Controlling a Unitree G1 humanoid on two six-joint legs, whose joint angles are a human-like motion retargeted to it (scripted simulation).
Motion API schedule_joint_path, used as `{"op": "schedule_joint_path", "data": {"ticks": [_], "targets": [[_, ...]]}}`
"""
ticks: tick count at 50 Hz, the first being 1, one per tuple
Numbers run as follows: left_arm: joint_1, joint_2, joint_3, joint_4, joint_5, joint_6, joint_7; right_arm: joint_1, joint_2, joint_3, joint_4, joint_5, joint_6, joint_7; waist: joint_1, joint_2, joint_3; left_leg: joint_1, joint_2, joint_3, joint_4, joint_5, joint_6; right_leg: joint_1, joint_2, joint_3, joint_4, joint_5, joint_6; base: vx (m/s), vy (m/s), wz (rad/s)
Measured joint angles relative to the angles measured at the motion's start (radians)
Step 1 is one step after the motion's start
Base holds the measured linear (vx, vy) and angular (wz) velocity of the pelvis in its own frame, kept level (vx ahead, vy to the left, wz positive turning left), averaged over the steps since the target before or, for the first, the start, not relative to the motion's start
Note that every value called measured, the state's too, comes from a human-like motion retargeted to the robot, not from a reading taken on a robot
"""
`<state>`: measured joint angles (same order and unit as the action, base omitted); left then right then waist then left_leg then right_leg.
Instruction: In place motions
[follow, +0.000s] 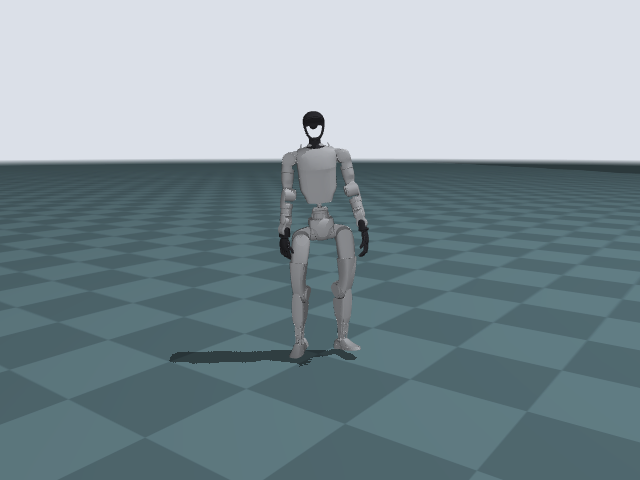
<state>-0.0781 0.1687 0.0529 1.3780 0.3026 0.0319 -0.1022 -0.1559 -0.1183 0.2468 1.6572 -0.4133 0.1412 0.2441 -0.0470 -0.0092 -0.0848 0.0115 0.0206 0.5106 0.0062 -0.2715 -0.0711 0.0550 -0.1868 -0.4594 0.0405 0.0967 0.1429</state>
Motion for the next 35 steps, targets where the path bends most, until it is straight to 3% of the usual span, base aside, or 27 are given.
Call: {"op": "schedule_joint_path", "data": {"ticks": [5, 8, 13, 17, 22, 28, 31, 35], "targets": [[0.208, -0.034, 0.178, 0.243, 0.007, 0.145, -0.125, -0.168, 0.079, 0.052, -0.333, -0.08, -0.059, 0.074, -0.013, 0.002, 0.007, 0.028, 0.005, 0.026, -0.006, -0.008, -0.008, -0.007, 0.007, 0.031, 0.01, 0.0, 0.002, -0.03, 0.0, -0.26], [0.34, -0.036, 0.252, 0.318, -0.039, 0.184, -0.16, -0.225, 0.119, 0.06, -0.486, -0.036, -0.104, 0.076, -0.021, 0.006, 0.004, 0.036, 0.011, 0.043, -0.009, -0.013, -0.014, -0.019, 0.014, 0.052, 0.015, 0.0, 0.002, -0.01, -0.01, -0.33], [0.55, -0.07, 0.35, 0.322, -0.084, 0.214, -0.091, -0.278, 0.164, 0.093, -0.647, 0.039, -0.195, 0.061, -0.042, 0.009, -0.001, 0.042, 0.021, 0.067, -0.013, -0.018, -0.02, -0.039, 0.025, 0.083, 0.021, 0.002, 0.0, 0.0, -0.01, -0.3], [0.581, -0.081, 0.377, 0.322, -0.074, 0.206, -0.061, -0.241, 0.15, 0.122, -0.661, 0.0, -0.211, 0.053, -0.053, 0.006, -0.006, 0.04, 0.026, 0.074, -0.013, -0.019, -0.022, -0.047, 0.03, 0.092, 0.021, 0.004, 0.0, 0.0, 0.0, -0.05], [0.444, -0.05, 0.32, 0.322, -0.1, 0.21, -0.042, -0.098, 0.102, 0.097, -0.528, -0.081, -0.184, 0.041, -0.056, -0.01, -0.012, 0.027, 0.024, 0.065, -0.011, -0.017, -0.019, -0.046, 0.027, 0.076, 0.017, 0.005, 0.001, 0.01, -0.01, 0.09], [0.082, 0.007, 0.138, 0.322, -0.164, 0.162, -0.009, 0.11, 0.029, -0.078, -0.119, -0.051, -0.091, -0.073, -0.037, -0.036, -0.008, 0.01, 0.017, 0.033, -0.003, -0.013, -0.008, -0.017, 0.017, 0.033, 0.004, 0.006, 0.007, 0.03, -0.01, 0.33], [-0.096, 0.001, 0.079, 0.226, -0.158, 0.146, -0.073, 0.22, -0.026, -0.194, 0.026, 0.017, -0.021, -0.097, -0.034, -0.049, 0.003, -0.003, 0.012, 0.011, 0.003, -0.008, -0.001, -0.002, 0.009, 0.005, 0.0, 0.005, 0.011, 0.0, -0.02, 0.44], [-0.265, -0.024, 0.061, 0.036, -0.214, 0.104, -0.163, 0.397, -0.091, -0.315, 0.043, 0.036, 0.022, -0.086, -0.041, -0.06, 0.009, -0.024, 0.006, -0.014, 0.012, -0.005, 0.006, 0.002, 0.001, -0.013, -0.005, 0.002, 0.009, 0.0, -0.01, 0.15]]}}
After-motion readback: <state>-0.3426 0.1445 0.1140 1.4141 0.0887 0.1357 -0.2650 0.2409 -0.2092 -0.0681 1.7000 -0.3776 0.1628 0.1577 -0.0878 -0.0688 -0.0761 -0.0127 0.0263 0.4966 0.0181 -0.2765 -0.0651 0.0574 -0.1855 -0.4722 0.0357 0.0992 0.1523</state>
